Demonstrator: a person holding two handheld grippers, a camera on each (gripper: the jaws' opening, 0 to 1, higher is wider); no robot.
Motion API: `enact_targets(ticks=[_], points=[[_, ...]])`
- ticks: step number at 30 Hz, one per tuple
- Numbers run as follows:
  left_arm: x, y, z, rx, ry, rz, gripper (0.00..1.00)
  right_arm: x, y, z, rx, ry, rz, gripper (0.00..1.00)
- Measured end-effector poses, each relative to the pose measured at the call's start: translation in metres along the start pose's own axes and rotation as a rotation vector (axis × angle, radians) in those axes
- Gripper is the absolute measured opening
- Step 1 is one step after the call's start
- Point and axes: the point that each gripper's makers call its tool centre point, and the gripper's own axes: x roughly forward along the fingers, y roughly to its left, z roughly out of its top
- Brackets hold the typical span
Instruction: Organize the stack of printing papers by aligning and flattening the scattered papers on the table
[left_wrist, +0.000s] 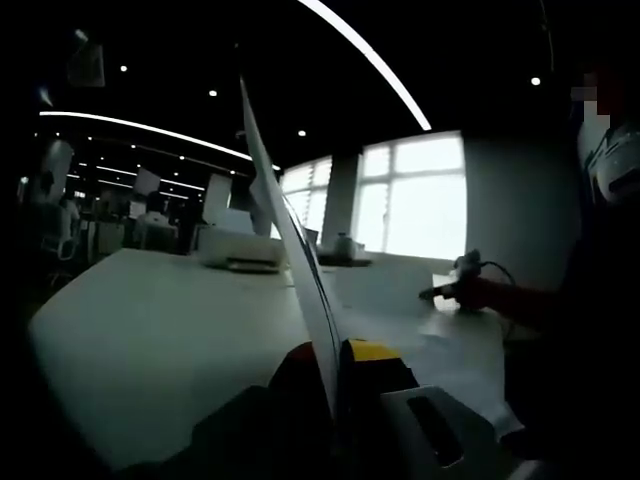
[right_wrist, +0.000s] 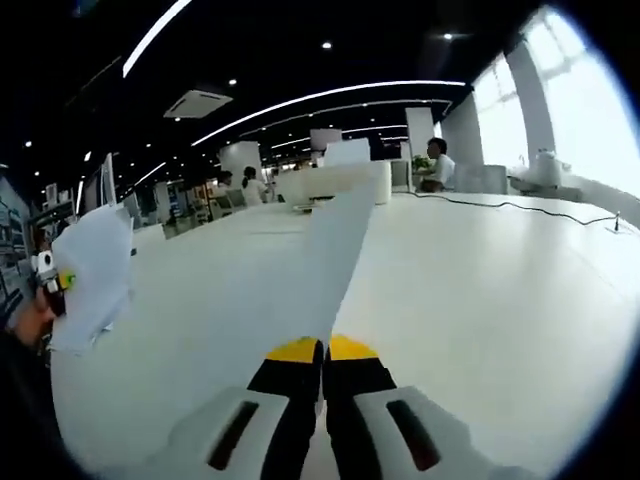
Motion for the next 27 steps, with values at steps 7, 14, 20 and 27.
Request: enact_targets(ticks=[7, 14, 20, 27], points=[[0.0, 0.001, 0.0, 0.002, 0.001, 0.003, 0.06, -0.005, 0.012, 0.021, 0.032, -0.103, 0.069, 0.0], [0.0, 0.0, 0.0, 0.003, 0.004, 0.004, 0.06, -0.016, 0.039, 0.054, 0.002, -0.21, 0.148, 0.0], [0.0, 0.001, 0.0, 0.006, 0.004, 0.009, 0.06, -0.029, 0.071, 0.085, -0.04, -0.288, 0.219, 0.0], [-0.001, 0.002, 0.0, 0.007, 0.002, 0.009, 0.06, -0.041, 0.106, 0.106, -0.107, -0.326, 0.279, 0.0]])
